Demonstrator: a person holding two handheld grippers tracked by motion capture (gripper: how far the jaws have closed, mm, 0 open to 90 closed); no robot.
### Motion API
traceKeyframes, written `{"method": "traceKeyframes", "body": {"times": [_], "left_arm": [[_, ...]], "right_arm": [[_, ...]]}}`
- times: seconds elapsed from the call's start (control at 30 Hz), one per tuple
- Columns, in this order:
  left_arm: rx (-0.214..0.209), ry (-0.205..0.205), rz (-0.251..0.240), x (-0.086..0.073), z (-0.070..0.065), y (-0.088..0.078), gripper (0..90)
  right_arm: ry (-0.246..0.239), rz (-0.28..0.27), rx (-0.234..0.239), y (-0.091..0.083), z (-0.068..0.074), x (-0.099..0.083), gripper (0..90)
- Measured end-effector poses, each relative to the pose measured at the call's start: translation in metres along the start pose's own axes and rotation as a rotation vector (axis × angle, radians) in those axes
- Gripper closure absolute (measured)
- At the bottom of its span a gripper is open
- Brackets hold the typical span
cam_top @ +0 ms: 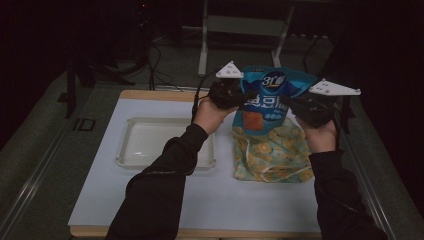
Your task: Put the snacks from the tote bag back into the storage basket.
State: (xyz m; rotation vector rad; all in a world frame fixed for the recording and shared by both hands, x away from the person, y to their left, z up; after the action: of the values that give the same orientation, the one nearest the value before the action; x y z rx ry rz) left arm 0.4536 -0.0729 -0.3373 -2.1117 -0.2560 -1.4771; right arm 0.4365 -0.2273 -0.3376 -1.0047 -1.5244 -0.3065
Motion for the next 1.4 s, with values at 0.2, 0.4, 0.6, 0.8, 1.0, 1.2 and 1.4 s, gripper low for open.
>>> {"method": "traceKeyframes", "body": {"times": [0.2,0.4,0.6,0.8,1.0,1.2,1.4], "left_arm": [[0.023,-0.004,-0.007,-0.002,0.007,-0.018,87.9],[0.048,-0.007,-0.014,-0.005,0.015,-0.039,87.9],[0.077,-0.019,-0.022,-0.01,0.026,-0.063,88.0],[0.102,-0.028,-0.026,-0.015,0.036,-0.083,88.0],[0.127,-0.032,-0.028,-0.021,0.045,-0.105,88.1],[0.153,-0.029,-0.03,-0.027,0.053,-0.124,88.1],[0.173,-0.047,-0.047,-0.035,0.066,-0.15,88.1]], "right_arm": [[-0.011,-0.011,0.027,0.013,0.014,0.012,89.2],[-0.02,-0.017,0.047,0.023,0.026,0.02,89.2],[-0.035,-0.025,0.076,0.04,0.044,0.031,89.2],[-0.048,-0.029,0.101,0.055,0.06,0.04,89.2],[-0.061,-0.033,0.129,0.068,0.076,0.049,89.2],[-0.076,-0.038,0.151,0.083,0.095,0.059,89.2],[-0.091,-0.035,0.169,0.098,0.113,0.069,89.2]]}}
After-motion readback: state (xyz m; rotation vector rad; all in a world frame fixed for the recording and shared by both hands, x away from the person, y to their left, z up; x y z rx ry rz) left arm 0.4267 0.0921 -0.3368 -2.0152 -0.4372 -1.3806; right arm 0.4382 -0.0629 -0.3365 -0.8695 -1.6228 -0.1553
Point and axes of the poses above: each handheld gripper's, and its own axes: y roughly forward along the jaws, x roughly out of its top, z roughly to its left, the point moved 8 cm from there along y, roughly forward along the jaws, and after that the axes turned 12 degrees about -y, right-handed, at the moved point
